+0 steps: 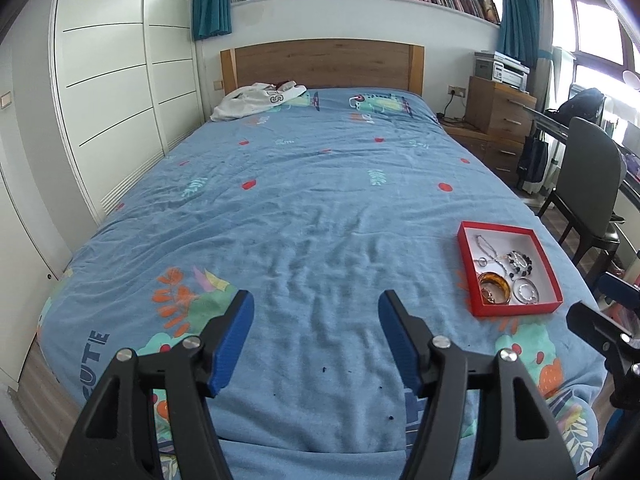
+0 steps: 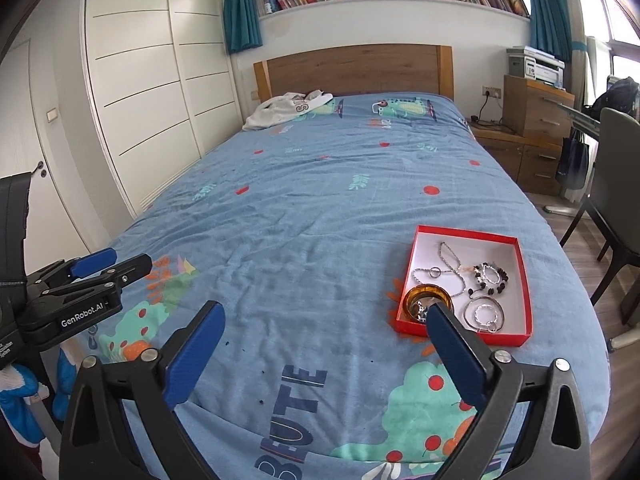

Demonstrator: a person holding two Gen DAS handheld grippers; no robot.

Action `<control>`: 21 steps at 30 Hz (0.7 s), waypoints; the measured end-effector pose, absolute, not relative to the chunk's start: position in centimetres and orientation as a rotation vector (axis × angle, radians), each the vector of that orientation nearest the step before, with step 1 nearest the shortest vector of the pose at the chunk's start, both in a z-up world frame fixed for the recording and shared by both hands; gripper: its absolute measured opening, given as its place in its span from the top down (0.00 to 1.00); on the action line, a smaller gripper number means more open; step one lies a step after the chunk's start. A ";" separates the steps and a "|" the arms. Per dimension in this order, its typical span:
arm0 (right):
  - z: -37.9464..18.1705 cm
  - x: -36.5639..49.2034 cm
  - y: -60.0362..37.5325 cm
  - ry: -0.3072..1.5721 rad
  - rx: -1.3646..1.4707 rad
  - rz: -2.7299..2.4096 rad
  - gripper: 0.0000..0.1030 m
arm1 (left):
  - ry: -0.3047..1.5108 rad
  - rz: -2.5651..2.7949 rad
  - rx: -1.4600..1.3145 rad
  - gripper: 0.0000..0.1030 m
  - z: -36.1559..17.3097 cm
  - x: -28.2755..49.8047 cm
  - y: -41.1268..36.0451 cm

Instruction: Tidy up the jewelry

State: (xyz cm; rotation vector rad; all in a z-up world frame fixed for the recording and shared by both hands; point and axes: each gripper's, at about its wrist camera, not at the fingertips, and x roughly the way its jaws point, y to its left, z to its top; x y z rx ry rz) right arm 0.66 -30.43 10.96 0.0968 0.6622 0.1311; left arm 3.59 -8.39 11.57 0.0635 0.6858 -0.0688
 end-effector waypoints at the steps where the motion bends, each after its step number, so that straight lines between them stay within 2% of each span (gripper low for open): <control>1: 10.9 0.5 -30.4 0.661 0.097 0.126 0.00 | 0.683 -0.066 0.064 0.39 11.7 3.4 -8.3; 21: 9.9 -1.6 -29.8 0.632 0.075 0.089 0.01 | 0.625 -0.027 0.070 0.39 12.5 0.3 -6.9</control>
